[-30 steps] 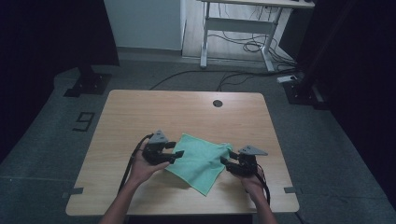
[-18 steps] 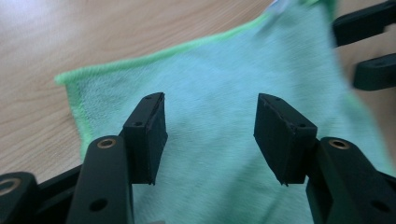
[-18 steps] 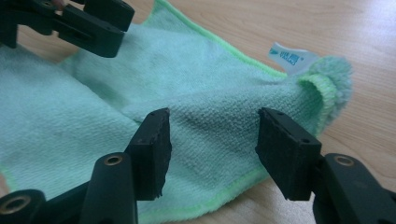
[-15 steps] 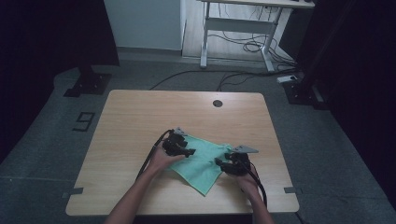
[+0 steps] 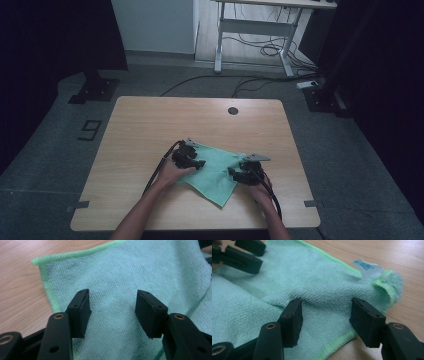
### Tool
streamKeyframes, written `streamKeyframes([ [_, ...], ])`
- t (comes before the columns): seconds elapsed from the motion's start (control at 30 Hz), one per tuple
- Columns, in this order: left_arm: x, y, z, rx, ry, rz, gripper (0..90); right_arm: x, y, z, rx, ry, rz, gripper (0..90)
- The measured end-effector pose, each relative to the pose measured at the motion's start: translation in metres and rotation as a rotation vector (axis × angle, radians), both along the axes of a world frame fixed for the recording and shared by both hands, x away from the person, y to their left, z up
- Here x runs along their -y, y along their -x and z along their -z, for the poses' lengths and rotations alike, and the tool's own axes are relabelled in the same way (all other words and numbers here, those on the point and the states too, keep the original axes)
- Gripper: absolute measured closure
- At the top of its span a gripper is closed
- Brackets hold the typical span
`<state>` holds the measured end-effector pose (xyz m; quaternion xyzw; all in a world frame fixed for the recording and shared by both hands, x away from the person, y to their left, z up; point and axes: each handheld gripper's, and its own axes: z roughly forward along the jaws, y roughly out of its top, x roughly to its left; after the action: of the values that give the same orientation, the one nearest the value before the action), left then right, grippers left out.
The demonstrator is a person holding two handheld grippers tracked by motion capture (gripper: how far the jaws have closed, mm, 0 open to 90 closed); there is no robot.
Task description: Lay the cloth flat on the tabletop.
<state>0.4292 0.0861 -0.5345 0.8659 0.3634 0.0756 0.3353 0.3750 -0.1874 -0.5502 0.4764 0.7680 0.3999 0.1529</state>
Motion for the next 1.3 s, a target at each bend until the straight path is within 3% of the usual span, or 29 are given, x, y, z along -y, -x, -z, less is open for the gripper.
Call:
streamKeyframes([
  [0.1,-0.008,0.004,0.001,0.01,0.01,-0.045,45.1,-0.003,-0.01,0.0,0.009,0.025,-0.003,43.4],
  [0.23,-0.012,0.006,0.001,0.009,0.005,-0.053,45.1,-0.01,-0.024,0.0,0.027,0.072,-0.036,43.4],
  [0.47,-0.016,0.01,-0.001,-0.001,-0.016,-0.095,45.1,-0.016,-0.057,-0.003,0.001,0.071,-0.085,43.7],
  [0.57,-0.019,0.011,-0.004,0.012,-0.019,-0.1,45.0,-0.014,-0.057,-0.004,-0.003,0.055,-0.081,43.5],
  [0.63,-0.025,0.007,-0.014,0.019,0.029,-0.099,46.2,-0.009,-0.044,-0.009,0.03,0.02,-0.084,43.7],
  [0.73,-0.027,0.003,-0.019,0.025,0.019,-0.088,46.3,-0.007,-0.03,-0.012,0.053,-0.005,-0.099,43.8],
  [0.77,-0.026,0.001,-0.021,0.029,0.017,-0.083,46.3,-0.006,-0.012,-0.014,0.061,-0.023,-0.121,43.7],
  [0.8,-0.025,-0.001,-0.022,0.027,0.018,-0.077,46.3,-0.006,-0.012,-0.014,0.061,-0.023,-0.121,43.7],
  [0.9,-0.019,-0.01,-0.02,0.015,0.017,-0.068,46.3,-0.01,0.016,-0.013,0.07,-0.026,-0.175,40.1],
  [0.93,-0.017,-0.013,-0.018,0.01,0.007,-0.064,46.3,-0.01,0.016,-0.013,0.07,-0.026,-0.175,40.1],
  [0.97,-0.014,-0.018,-0.013,0.002,-0.01,-0.056,46.3,-0.013,0.028,-0.012,0.068,-0.006,-0.166,34.6],
  [1.03,-0.013,-0.019,-0.01,-0.004,-0.012,-0.055,46.4,-0.014,0.033,-0.013,0.068,-0.001,-0.162,32.8],
  [1.07,-0.012,-0.02,-0.007,-0.008,-0.017,-0.051,46.4,-0.015,0.039,-0.012,0.065,-0.001,-0.171,30.6],
  [1.1,-0.012,-0.022,-0.004,-0.014,-0.026,-0.053,46.4,-0.019,0.049,-0.01,0.061,0.03,-0.195,26.7],
  [1.23,-0.014,-0.024,-0.002,-0.014,-0.014,-0.06,47.1,-0.025,0.055,-0.007,0.046,0.058,-0.227,26.0],
  [1.27,-0.014,-0.024,-0.002,-0.013,-0.016,-0.059,47.6,-0.028,0.056,-0.005,0.046,0.081,-0.236,27.4],
  [1.3,-0.014,-0.024,-0.002,-0.011,-0.02,-0.061,48.0,-0.032,0.058,-0.001,0.053,0.149,-0.221,33.0],
])
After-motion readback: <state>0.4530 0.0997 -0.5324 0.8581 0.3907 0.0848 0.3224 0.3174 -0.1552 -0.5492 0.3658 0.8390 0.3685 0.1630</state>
